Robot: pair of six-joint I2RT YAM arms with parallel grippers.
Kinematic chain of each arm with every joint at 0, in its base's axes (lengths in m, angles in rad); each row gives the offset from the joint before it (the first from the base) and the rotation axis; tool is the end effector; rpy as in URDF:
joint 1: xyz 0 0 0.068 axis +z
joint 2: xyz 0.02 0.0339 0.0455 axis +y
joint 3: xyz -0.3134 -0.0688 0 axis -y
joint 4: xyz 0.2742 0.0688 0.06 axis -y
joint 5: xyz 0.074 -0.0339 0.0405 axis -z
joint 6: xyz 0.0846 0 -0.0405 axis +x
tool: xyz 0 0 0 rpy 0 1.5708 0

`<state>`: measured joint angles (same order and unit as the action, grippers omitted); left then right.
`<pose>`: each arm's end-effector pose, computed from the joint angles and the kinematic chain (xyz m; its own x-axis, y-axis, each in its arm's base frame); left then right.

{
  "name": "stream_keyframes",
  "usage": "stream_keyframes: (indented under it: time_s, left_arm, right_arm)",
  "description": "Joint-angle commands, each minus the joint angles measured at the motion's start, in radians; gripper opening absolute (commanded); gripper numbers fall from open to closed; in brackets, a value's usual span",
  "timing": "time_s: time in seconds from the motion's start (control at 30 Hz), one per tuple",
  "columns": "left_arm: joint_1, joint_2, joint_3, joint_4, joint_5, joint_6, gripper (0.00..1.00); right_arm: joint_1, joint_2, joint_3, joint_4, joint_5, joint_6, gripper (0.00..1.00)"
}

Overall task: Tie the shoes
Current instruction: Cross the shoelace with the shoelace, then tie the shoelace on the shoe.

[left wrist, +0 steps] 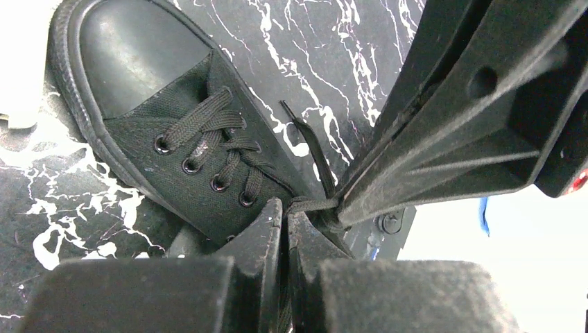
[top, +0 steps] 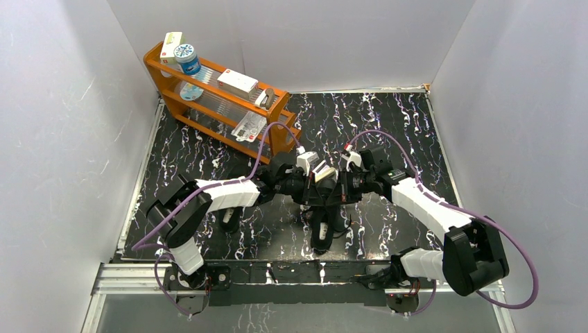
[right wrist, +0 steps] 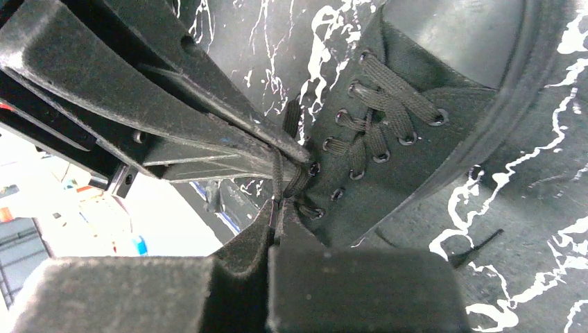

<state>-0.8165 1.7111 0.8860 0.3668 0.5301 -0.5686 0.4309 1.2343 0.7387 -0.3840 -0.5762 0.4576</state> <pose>0.2604 -0.3396 0.1981 -0.7610 0.1315 -0.6352 0.6283 0.3930 -0.6714 0.2339 0.1583 0.2200 -0.9222 -0.0162 -0.3864 -0.2880 0.6955 0.6582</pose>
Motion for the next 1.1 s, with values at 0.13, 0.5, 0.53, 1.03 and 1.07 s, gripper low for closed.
stream_keyframes:
  time_s: [0.13, 0.5, 0.53, 1.03, 1.07]
  left_arm:
    - [0.011, 0.032, -0.004, 0.135, -0.016, -0.090, 0.00]
    - [0.010, 0.079, -0.057, 0.344, 0.126, -0.186, 0.00]
    - [0.010, 0.082, -0.062, 0.357, 0.136, -0.191, 0.00]
    - [0.010, 0.079, -0.094, 0.385, 0.171, -0.195, 0.00]
    - [0.010, 0.078, -0.094, 0.385, 0.172, -0.195, 0.00]
  right_arm:
    - [0.060, 0.043, 0.022, 0.074, -0.181, 0.013, 0.00]
    - [0.063, 0.089, -0.003, 0.233, -0.241, 0.157, 0.12]
    - [0.062, 0.096, 0.013, 0.195, -0.245, 0.137, 0.16]
    - [-0.146, -0.003, 0.047, -0.181, -0.117, -0.020, 0.45]
    - [-0.151, 0.008, 0.038, -0.160, -0.125, -0.006, 0.42]
